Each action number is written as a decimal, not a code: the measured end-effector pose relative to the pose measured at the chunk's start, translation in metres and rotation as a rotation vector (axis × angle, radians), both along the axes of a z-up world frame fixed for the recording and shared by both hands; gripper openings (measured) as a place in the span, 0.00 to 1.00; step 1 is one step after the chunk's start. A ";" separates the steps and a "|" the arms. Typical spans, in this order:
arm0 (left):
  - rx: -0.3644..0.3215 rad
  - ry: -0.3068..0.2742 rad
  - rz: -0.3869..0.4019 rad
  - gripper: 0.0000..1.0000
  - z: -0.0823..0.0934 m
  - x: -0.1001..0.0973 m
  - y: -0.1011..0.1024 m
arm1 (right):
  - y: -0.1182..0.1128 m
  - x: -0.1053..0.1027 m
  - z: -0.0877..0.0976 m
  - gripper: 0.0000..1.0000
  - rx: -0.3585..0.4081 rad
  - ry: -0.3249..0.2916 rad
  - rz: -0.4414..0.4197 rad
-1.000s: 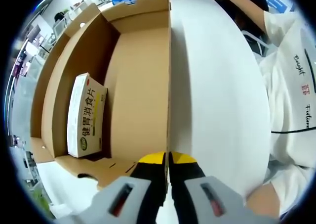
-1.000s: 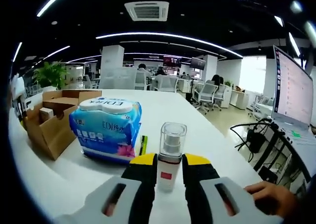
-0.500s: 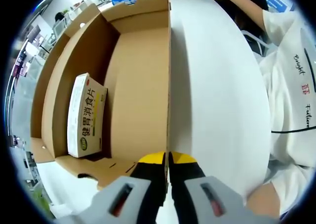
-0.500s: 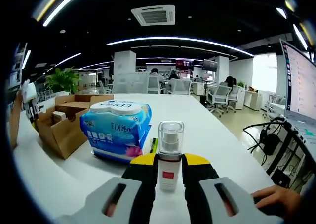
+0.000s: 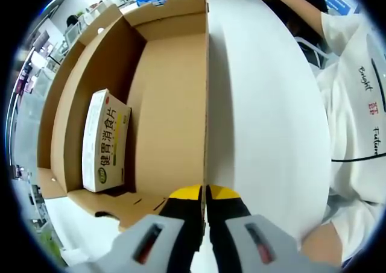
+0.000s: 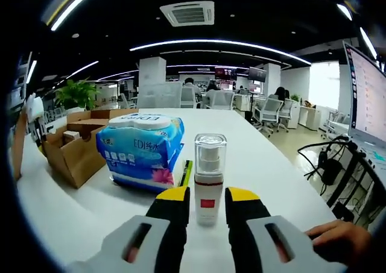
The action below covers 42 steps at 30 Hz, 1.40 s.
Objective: Operate the shoe box by opening the lid, removing the specified soft item, and placing it in the target area until the item is outside and the box remains undamaged.
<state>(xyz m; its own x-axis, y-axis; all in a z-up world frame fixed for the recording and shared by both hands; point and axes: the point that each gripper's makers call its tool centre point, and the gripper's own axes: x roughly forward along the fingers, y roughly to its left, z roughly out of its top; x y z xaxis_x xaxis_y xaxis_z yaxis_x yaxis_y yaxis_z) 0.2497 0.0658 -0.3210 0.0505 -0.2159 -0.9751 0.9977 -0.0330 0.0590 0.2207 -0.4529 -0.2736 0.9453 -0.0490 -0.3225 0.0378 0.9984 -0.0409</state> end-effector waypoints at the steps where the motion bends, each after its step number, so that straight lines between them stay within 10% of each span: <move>1: 0.000 0.000 0.000 0.02 0.000 0.000 0.000 | 0.001 0.000 0.000 0.27 0.002 -0.004 -0.001; 18: -0.001 0.004 0.001 0.02 0.000 0.000 -0.001 | 0.002 -0.016 0.040 0.52 0.123 -0.154 -0.121; 21: 0.000 0.003 0.001 0.02 0.000 0.000 -0.001 | -0.014 -0.029 0.055 0.51 -0.064 -0.183 -0.226; 29: -0.001 0.004 0.002 0.02 0.000 -0.001 -0.001 | 0.002 -0.038 0.084 0.43 -0.084 -0.237 -0.224; 33: 0.001 0.005 0.005 0.02 0.000 -0.001 -0.001 | 0.023 -0.034 0.097 0.61 0.040 -0.272 -0.145; 42: 0.004 0.006 0.004 0.02 0.001 0.000 -0.001 | 0.061 -0.028 0.112 0.66 0.078 -0.258 -0.035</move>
<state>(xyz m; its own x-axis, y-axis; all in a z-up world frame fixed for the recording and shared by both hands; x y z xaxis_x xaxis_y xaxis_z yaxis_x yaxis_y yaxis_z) 0.2494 0.0644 -0.3205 0.0456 -0.2115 -0.9763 0.9982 -0.0297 0.0530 0.1931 -0.3924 -0.1618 0.9948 -0.0677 -0.0757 0.0717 0.9961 0.0515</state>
